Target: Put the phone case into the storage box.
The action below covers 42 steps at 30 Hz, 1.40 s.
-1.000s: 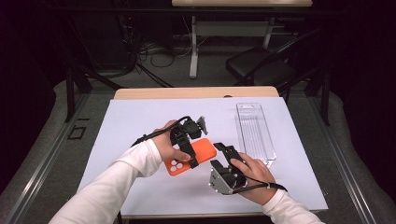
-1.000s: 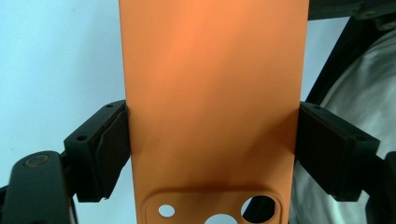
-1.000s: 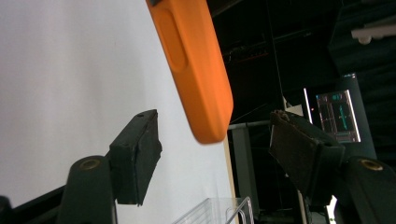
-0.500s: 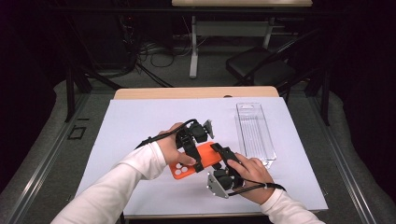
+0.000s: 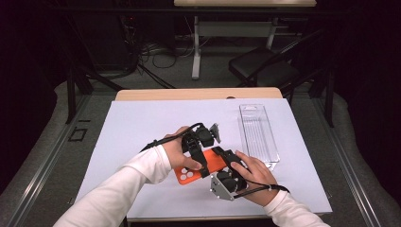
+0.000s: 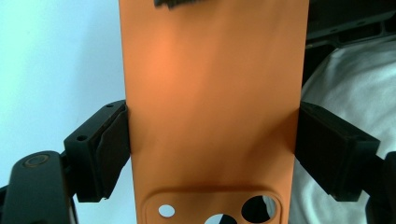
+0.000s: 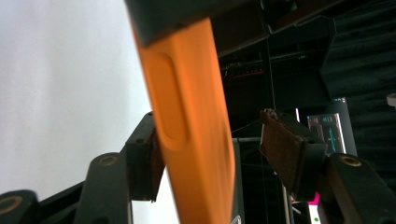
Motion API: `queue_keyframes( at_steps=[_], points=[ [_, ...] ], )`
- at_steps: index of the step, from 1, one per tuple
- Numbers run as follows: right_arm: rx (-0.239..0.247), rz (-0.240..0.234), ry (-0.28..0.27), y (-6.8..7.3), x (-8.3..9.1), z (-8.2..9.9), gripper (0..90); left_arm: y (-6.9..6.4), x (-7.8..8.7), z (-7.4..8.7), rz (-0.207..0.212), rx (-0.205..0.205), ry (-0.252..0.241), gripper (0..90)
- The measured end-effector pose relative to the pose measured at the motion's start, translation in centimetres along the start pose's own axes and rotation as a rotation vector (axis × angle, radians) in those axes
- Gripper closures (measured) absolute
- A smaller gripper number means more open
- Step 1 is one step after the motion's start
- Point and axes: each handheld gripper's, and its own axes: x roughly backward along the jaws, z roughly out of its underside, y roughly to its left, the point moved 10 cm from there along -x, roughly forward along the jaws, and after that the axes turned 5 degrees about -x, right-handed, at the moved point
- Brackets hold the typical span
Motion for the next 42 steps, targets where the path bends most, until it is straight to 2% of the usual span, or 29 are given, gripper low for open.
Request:
queue_keyframes(
  at_steps=[18, 29, 42],
  points=[
    [0.075, 0.026, 0.025, 0.24, -0.12, 0.14, 55.9, -0.08, -0.03, 0.01, 0.019, 0.011, 0.001, 16.1],
    [0.168, 0.059, 0.032, 0.24, -0.33, -0.19, 65.3, -0.58, 0.01, -0.11, 0.051, 0.020, -0.017, 16.1],
    [0.243, 0.105, 0.019, 0.09, -0.08, -0.57, 79.0, -0.41, 0.05, 0.25, 0.088, 0.035, -0.034, 16.1]
  ],
)
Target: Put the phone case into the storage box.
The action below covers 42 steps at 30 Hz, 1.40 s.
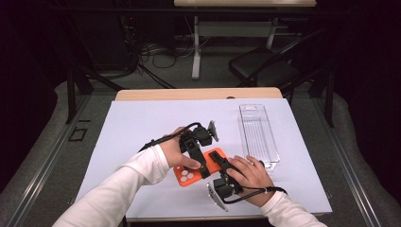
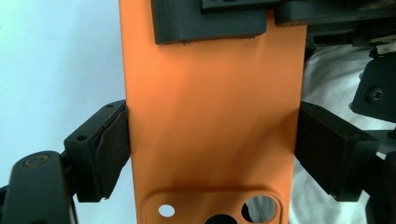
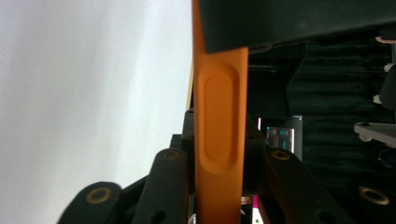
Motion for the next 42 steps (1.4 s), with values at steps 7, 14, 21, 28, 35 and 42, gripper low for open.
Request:
queue_keyframes(
  at_steps=[7, 14, 21, 28, 35, 42],
  points=[
    [0.016, 0.024, 0.005, -0.2, 0.0, 0.0, 84.9, -0.1, 0.0, 0.1, 0.021, 0.008, -0.003, 16.0],
    [0.020, 0.038, -0.004, -0.3, 0.0, 0.0, 86.7, -0.2, 0.1, 0.0, 0.032, 0.014, -0.013, 16.0],
    [0.021, 0.039, -0.007, -0.2, 0.0, 0.1, 86.9, -0.1, 0.0, 0.1, 0.037, 0.022, -0.012, 16.0],
    [0.019, 0.040, -0.011, -0.2, -0.1, 0.1, 87.1, -0.2, 0.1, 0.0, 0.029, 0.027, -0.022, 15.8],
    [0.013, 0.042, -0.009, -0.3, -0.1, 0.3, 87.2, -0.1, 0.2, -0.1, 0.014, 0.029, -0.052, 14.5],
    [0.006, 0.031, 0.009, -0.1, -0.2, 1.0, 87.2, -0.3, 0.6, -0.1, 0.009, 0.028, -0.081, 8.2]
  ],
)
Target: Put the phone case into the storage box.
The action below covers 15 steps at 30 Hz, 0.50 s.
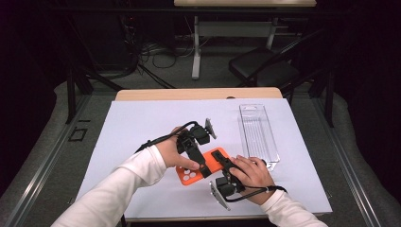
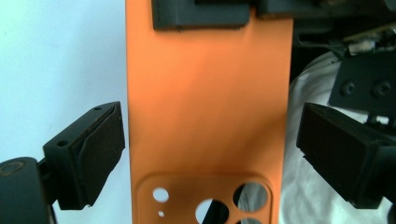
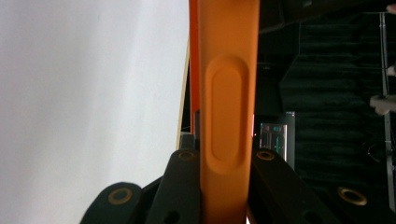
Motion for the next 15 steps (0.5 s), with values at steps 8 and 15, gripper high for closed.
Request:
queue_keyframes(
  at_steps=[8, 15],
  points=[
    [-0.029, 0.000, 0.025, 0.1, 0.2, 1.0, 87.2, 0.4, 0.6, 0.9, -0.025, -0.009, -0.012, 8.4],
    [-0.023, -0.002, 0.043, -0.1, 0.4, 1.8, 87.1, 0.8, 1.2, 1.6, -0.030, -0.006, -0.036, 8.6]
  ],
)
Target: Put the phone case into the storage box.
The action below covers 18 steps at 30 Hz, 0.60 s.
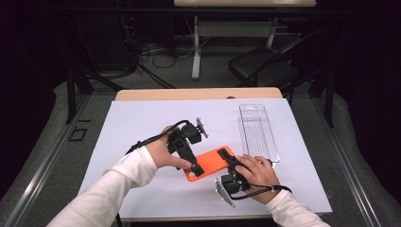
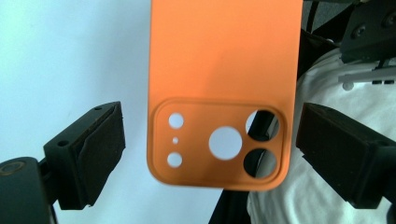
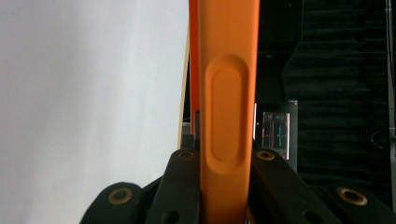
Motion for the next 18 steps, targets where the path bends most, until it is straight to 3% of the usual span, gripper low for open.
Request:
queue_keyframes(
  at_steps=[10, 18],
  points=[
    [-0.027, 0.004, -0.006, -0.1, 0.0, 0.0, 87.2, 0.2, 0.5, -0.1, -0.002, -0.010, -0.034, 12.7],
    [-0.099, -0.042, -0.015, 0.6, 0.0, 0.4, 87.3, 0.8, 1.9, -0.3, -0.023, -0.012, -0.129, 15.5]
  ],
)
